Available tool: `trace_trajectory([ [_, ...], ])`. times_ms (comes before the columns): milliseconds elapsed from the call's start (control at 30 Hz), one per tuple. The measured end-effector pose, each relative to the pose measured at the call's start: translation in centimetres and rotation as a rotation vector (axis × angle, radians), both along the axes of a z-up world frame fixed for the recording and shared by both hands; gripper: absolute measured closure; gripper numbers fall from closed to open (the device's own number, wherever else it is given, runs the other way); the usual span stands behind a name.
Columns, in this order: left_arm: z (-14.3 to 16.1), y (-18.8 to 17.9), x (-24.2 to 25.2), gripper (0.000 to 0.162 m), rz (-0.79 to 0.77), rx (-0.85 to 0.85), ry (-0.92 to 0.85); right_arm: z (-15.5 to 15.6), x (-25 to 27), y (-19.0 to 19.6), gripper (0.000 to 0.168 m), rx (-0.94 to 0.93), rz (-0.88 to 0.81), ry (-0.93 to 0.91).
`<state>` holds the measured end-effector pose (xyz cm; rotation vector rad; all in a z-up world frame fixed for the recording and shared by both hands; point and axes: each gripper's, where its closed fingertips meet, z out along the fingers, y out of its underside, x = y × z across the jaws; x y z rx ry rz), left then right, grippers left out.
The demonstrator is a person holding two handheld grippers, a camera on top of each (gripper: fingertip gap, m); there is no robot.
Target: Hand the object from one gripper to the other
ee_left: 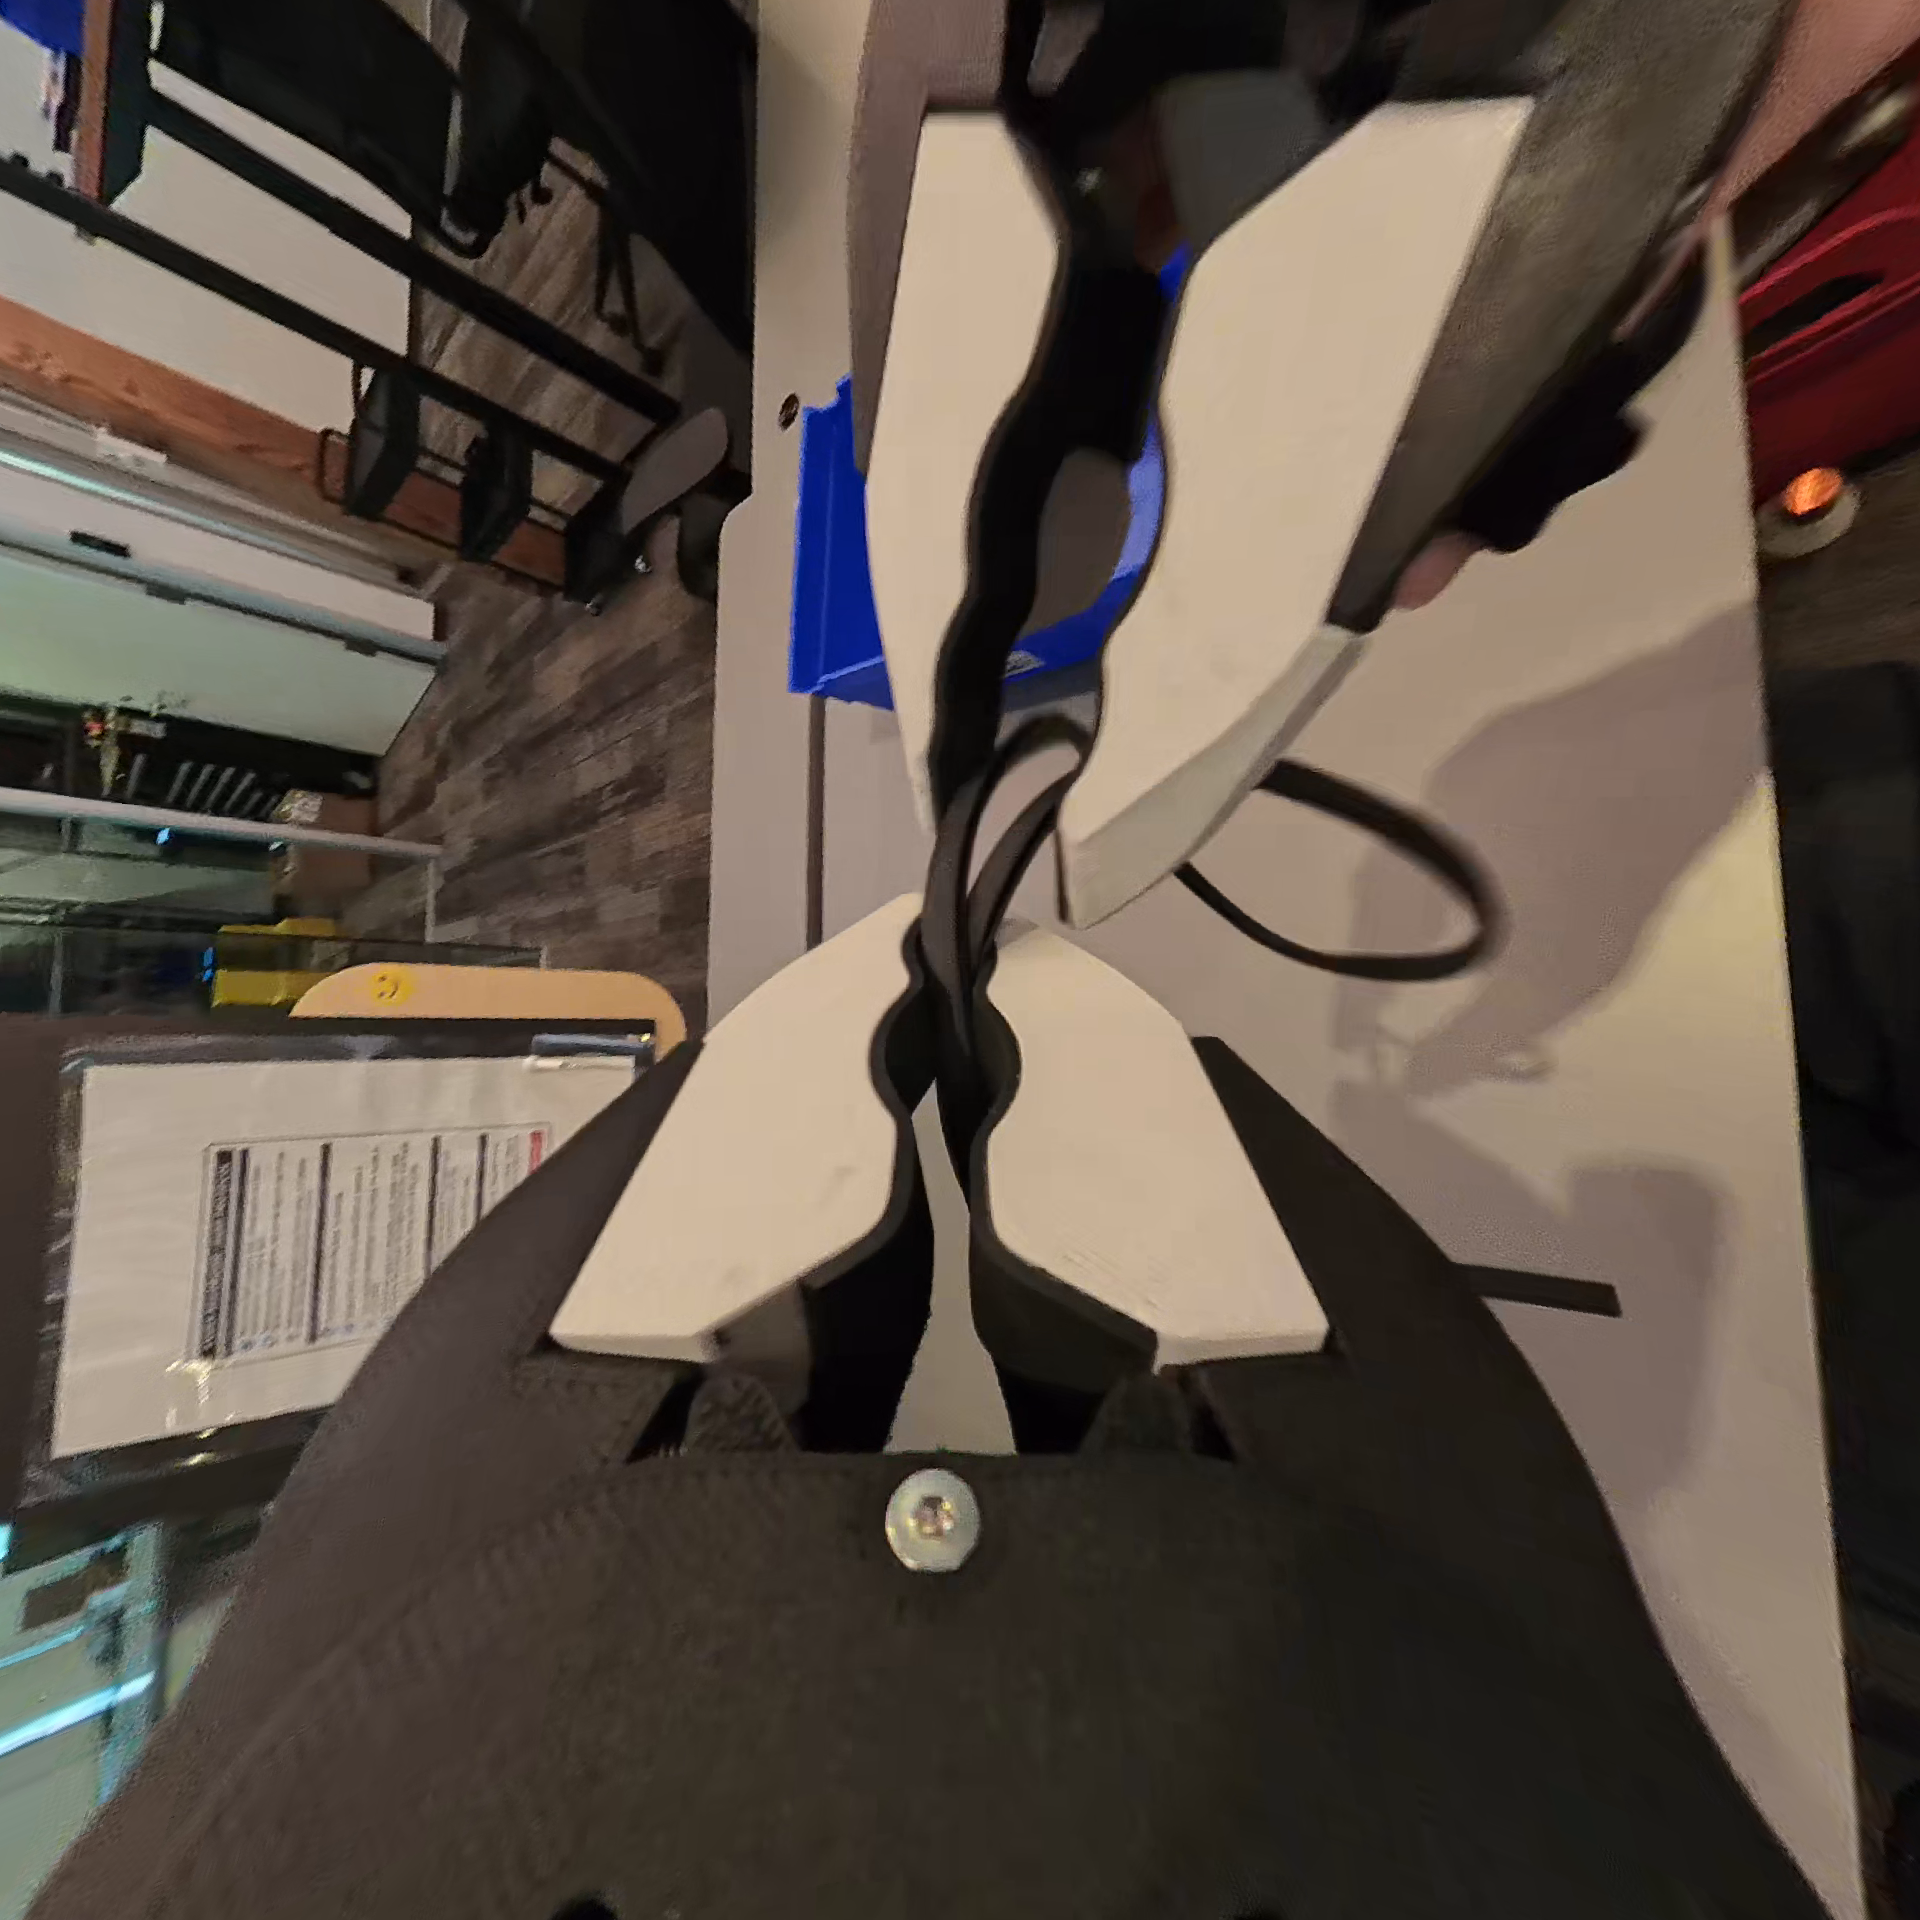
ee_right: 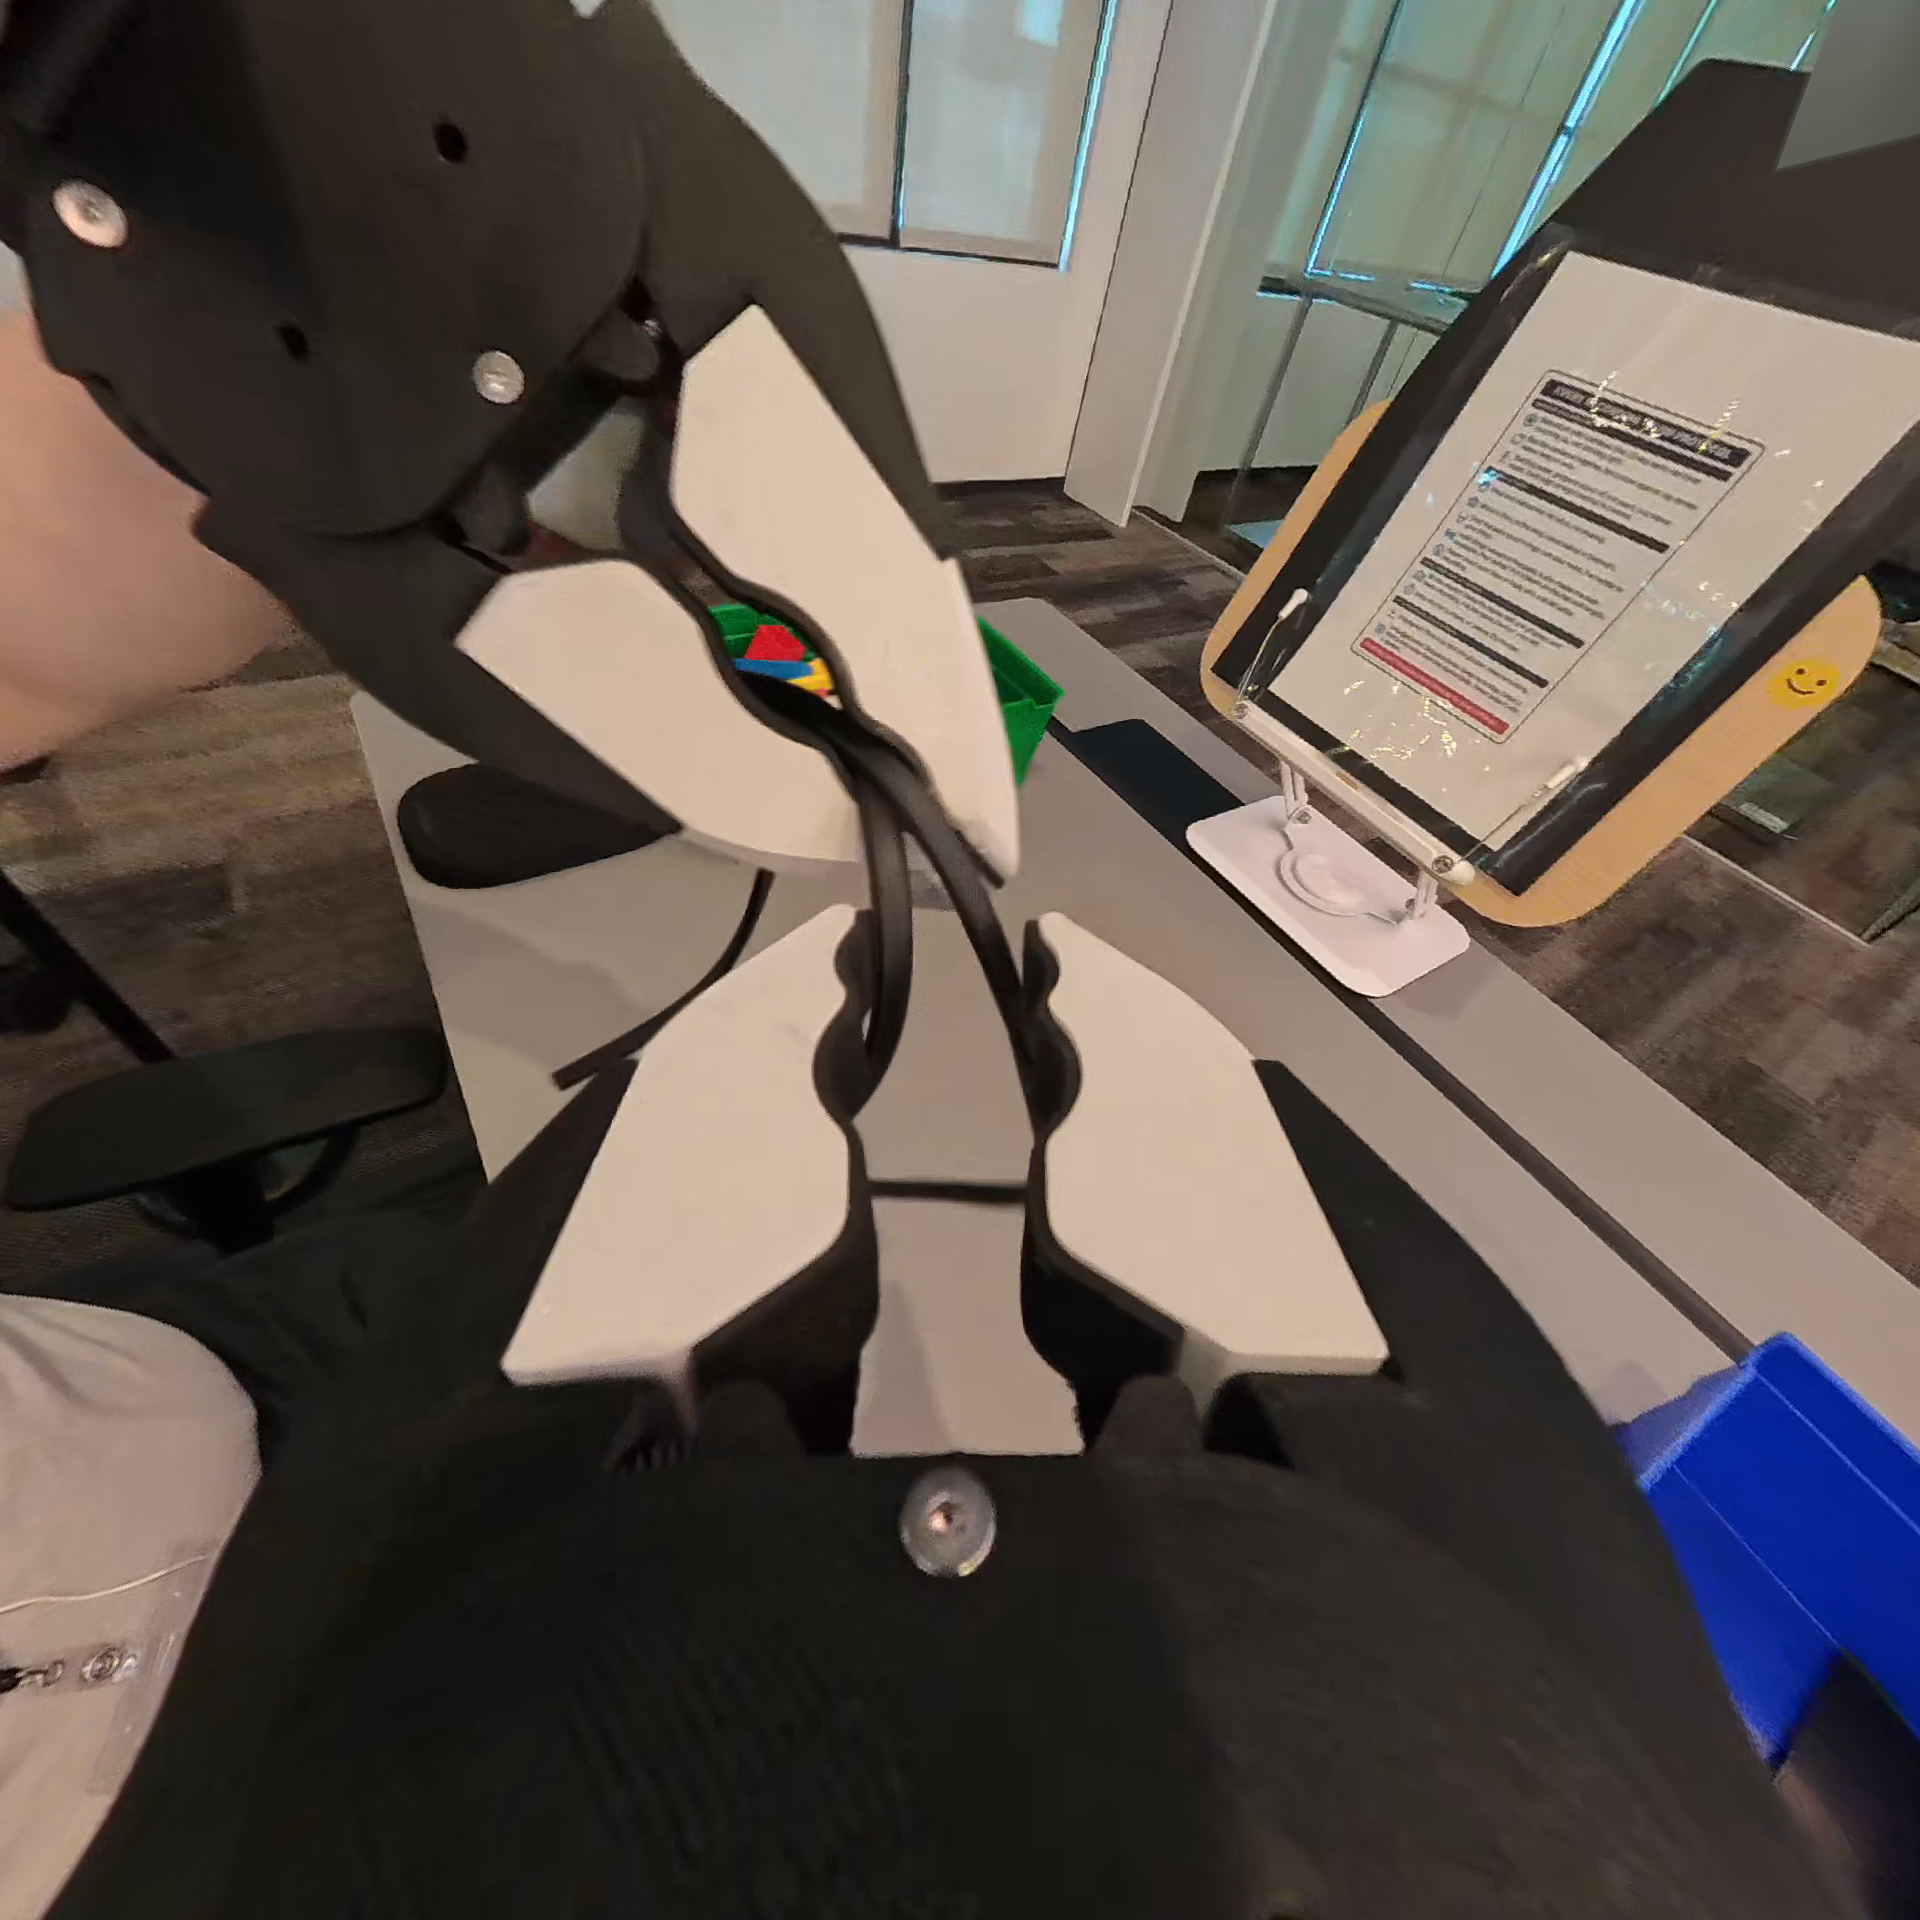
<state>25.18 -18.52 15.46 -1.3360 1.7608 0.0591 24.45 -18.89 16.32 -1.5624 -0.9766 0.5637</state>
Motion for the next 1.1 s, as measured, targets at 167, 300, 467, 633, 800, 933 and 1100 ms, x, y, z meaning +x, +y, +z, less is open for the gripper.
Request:
trace_trajectory([
  [167,0.7,-0.7,0.1,0.161,-0.026,-0.008,-0.025,0.0,-0.2,-0.1,0.163,0.048,0.003,-0.027],
  [300,1.4,-0.7,-0.1,0.153,-0.012,-0.042,-0.120,0.7,0.6,-0.1,0.163,0.101,-0.029,0.012],
  [467,1.9,-0.1,-2.3,0.137,0.024,-0.123,-0.297,1.3,3.2,0.4,0.163,0.164,-0.107,0.033],
  [633,1.7,0.5,-5.6,0.128,0.051,-0.172,-0.516,1.8,6.0,0.9,0.163,0.196,-0.182,0.038],
  [800,0.9,0.3,-7.8,0.125,0.026,-0.298,-0.710,2.7,7.9,1.2,0.163,0.206,-0.226,0.022],
  [933,1.0,-0.7,-6.9,0.100,-0.072,-0.367,-0.774,3.4,7.5,0.9,0.163,0.239,-0.216,-0.025],
  [1100,2.0,-1.9,-3.2,0.086,-0.177,-0.425,-0.762,4.0,5.7,-0.1,0.163,0.291,-0.178,-0.090],
])
